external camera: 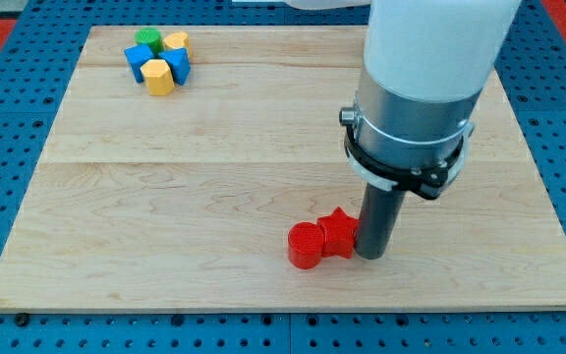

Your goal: Push the red star into the bottom side of the yellow hexagon

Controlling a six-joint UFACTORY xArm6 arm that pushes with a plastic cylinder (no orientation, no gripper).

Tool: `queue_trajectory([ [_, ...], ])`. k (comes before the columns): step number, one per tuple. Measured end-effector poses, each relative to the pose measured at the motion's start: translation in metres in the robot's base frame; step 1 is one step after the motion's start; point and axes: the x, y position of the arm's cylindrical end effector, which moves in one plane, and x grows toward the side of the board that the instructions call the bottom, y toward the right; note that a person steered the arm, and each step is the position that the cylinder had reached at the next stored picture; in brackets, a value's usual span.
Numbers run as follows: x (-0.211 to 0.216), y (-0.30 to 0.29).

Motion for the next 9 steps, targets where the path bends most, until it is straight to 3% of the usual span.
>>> queue_trajectory([
  [2,-0.01,-0.067],
  [5,-0.096,-0.087],
  [7,-0.162,-0.135],
  [8,-0.154,-0.184],
  [9,-0.132,-0.187],
])
